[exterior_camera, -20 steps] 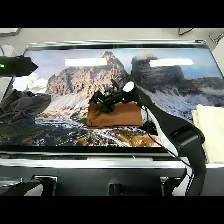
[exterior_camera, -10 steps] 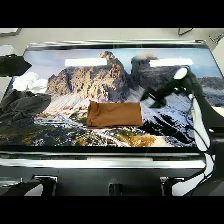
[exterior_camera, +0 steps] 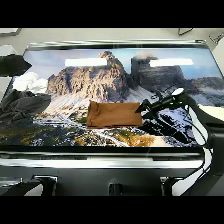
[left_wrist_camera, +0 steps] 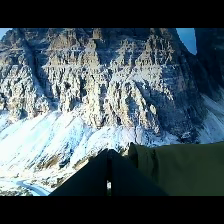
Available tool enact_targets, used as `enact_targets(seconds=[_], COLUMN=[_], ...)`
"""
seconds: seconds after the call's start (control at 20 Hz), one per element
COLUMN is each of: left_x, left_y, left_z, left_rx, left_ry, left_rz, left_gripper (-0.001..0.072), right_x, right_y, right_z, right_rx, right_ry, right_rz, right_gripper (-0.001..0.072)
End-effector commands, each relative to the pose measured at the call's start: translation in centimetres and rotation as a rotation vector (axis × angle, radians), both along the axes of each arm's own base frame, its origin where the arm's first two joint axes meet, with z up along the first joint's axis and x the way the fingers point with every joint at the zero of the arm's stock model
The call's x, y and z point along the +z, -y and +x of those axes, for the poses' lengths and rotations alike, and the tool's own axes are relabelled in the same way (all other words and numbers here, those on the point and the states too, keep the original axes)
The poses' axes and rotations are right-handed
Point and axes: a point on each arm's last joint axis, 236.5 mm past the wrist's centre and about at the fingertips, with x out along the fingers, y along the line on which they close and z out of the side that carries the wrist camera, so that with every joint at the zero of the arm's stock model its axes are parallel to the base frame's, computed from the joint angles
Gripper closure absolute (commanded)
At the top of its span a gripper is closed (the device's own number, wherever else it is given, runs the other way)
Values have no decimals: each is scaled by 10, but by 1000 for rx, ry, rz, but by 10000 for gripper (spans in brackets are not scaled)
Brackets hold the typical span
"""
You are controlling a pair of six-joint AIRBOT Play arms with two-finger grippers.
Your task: Fold the clothes and pants, and hang the long-sleeved shirts on hangers.
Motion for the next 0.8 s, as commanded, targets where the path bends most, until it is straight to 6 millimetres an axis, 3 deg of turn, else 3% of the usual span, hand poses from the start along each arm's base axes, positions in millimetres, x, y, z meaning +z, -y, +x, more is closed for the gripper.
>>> enact_targets(seconds=[0.0, 0.05, 0.1, 0.15, 0.25, 0.35, 0.5, 0.75], left_x=[0, 0, 0, 0, 0, 0, 0, 2], left_y=[0, 1, 1, 1, 1, 1, 1, 1], left_z=[0, 0, 0, 0, 0, 0, 0, 1], left_rx=[6, 5, 9, 14, 14, 14, 14, 16], left_ry=[-2, -2, -4, -5, -5, -5, -5, 3], left_rz=[-9, -9, -14, -20, -20, -20, -20, -21], left_gripper=[677, 677, 677, 677, 678, 677, 677, 677], right_x=[-5, -3, 2, 8, 29, 62, 128, 204], right_y=[-8, -13, -20, -25, -26, -5, 62, 215], right_z=[9, 5, 1, 0, 9, 29, 63, 60], right_rx=[-23, 2, 43, 63, 79, 63, -58, -346], right_ry=[34, 39, 59, 81, 130, 197, 322, 412], right_rz=[32, 40, 68, 103, 158, 172, 118, -116], right_gripper=[329, 441, 606, 673, 674, 674, 674, 676])
